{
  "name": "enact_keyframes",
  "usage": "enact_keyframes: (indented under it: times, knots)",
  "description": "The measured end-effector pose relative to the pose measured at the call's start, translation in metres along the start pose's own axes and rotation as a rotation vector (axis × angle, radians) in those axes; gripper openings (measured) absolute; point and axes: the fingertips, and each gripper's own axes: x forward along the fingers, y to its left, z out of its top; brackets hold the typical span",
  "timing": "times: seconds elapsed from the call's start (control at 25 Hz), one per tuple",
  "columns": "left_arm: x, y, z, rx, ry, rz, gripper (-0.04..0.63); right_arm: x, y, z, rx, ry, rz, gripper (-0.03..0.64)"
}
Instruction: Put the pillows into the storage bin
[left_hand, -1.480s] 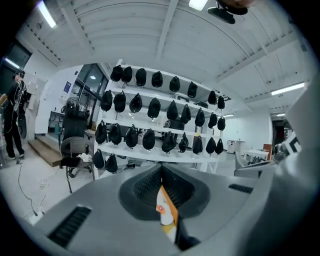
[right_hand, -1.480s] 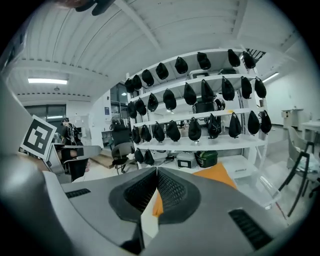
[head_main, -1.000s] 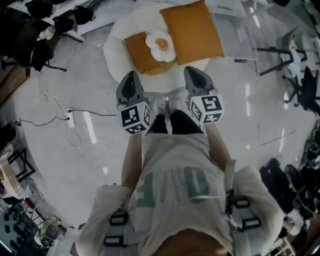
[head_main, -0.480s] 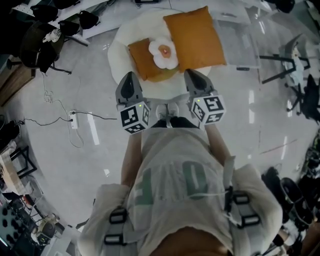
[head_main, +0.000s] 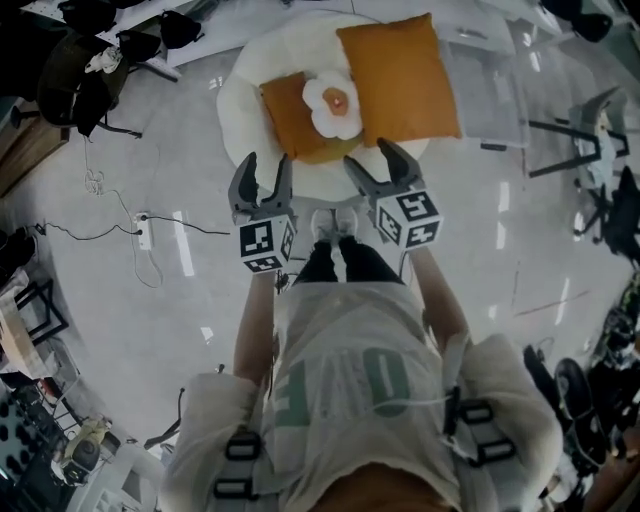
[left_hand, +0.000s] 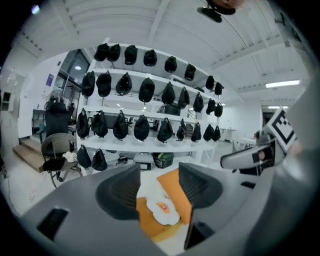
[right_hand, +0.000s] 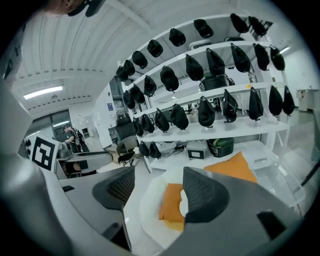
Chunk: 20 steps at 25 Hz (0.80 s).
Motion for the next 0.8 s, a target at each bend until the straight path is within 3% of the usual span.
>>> enact_keyframes:
  times: [0.12,0.28,0.52,0.72,0.8]
  knots:
    - [0.023,0.006,-0.044,0.089,0.108,-0.036,0.232,0.032,-0.007,-0.017,-0.019,0.050,0.021,0.273]
    - [0.068,0.027,-0.120,0.137,0.193,-0.055,0.239,0.094,-0.030,-0.071,-0.036,0.126,0.036,0.273]
    - [0.153,0.066,-0.271,0.090,0.260,-0.004,0.238,0.205,-0.074,-0.197,-0.068,0.195,0.043,0.272]
    - [0.205,0.078,-0.409,0.077,0.367,-0.029,0.238,0.288,-0.111,-0.335,-0.072,0.340,0.016,0.272]
    - [0.217,0.079,-0.454,0.035,0.412,-0.037,0.238,0.311,-0.119,-0.379,-0.059,0.394,0.016,0.272]
